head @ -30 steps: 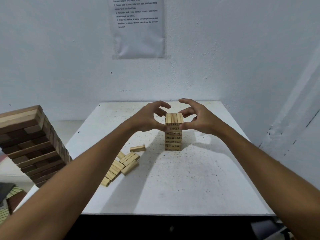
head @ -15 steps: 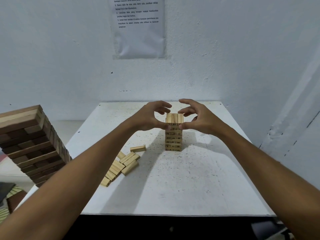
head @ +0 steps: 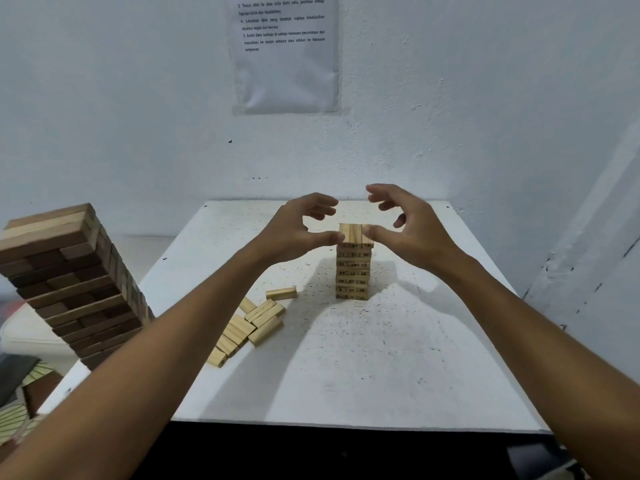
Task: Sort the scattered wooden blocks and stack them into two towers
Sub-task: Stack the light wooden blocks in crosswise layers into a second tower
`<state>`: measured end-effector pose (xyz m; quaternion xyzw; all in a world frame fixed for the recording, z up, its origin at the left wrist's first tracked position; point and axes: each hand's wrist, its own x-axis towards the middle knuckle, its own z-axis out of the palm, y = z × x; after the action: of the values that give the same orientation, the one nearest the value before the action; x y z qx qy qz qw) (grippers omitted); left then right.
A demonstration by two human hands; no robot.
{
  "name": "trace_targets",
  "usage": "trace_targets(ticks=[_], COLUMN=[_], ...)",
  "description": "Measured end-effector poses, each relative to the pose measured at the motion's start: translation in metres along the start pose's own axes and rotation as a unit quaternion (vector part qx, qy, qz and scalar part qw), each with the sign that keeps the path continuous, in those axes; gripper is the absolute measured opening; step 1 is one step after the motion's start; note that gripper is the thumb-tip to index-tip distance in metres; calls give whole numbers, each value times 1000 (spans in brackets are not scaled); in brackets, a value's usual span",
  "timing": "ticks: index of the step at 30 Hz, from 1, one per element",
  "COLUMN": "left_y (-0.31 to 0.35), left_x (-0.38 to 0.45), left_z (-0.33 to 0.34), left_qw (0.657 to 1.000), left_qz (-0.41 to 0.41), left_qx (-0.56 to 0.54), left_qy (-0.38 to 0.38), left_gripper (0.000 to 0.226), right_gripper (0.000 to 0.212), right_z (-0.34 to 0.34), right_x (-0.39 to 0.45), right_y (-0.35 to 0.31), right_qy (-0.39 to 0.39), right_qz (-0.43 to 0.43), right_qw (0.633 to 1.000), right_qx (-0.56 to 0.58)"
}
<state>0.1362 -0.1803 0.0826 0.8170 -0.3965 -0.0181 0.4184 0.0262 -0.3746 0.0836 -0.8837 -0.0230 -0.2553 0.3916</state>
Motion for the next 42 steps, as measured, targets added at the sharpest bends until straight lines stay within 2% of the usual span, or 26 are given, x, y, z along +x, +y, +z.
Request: trace_targets(ticks=[3,6,8,11,15,20,22,24,29,31,36,42], left_y=[-8,-30,-41,-53,-70,-72,-72,-72,-70,-67,-64,-64], left_x=[-34,-83,-116,-155,-190,-209,-209,-206,-197,-195,-193,-195], left_z=[-5,-2,1,2,6,18,21,24,24,25,27,25], left_qw=[998,994,990,982,963,945,947,944,916,917,937,947], left_qz=[-3,-44,-71,-69,-81,-60,-75,-79,-42,-34,-26,-12], left_qx=[10,42,79,146,234,299,297,309,390,384,327,295], left_qy=[67,93,96,92,109,116,96,86,87,104,122,128], left_gripper=[41,36,37,52,53,61,68,68,46,43,39,37], right_gripper=[39,29,32,41,52,64,77,79,90,87,49,50], right_z=[12,47,78,121,150,164,167,166,151,142,134,144], right_x=[-17,-40,-51,-61,-71,-82,-85,-89,-99,-101,-92,-83], right_y=[-31,-45,-40,-27,-26,-30,-28,-27,-29,-31,-43,-41], right_qy=[38,-16,-104,-215,-243,-311,-320,-328,-344,-345,-303,-297], right_qz=[-80,-112,-106,-85,-104,-132,-139,-136,-126,-118,-113,-95], right_qw=[995,990,988,970,947,909,902,900,896,898,914,922], right_qx=[46,83,39,-73,-183,-245,-256,-253,-251,-245,-243,-230])
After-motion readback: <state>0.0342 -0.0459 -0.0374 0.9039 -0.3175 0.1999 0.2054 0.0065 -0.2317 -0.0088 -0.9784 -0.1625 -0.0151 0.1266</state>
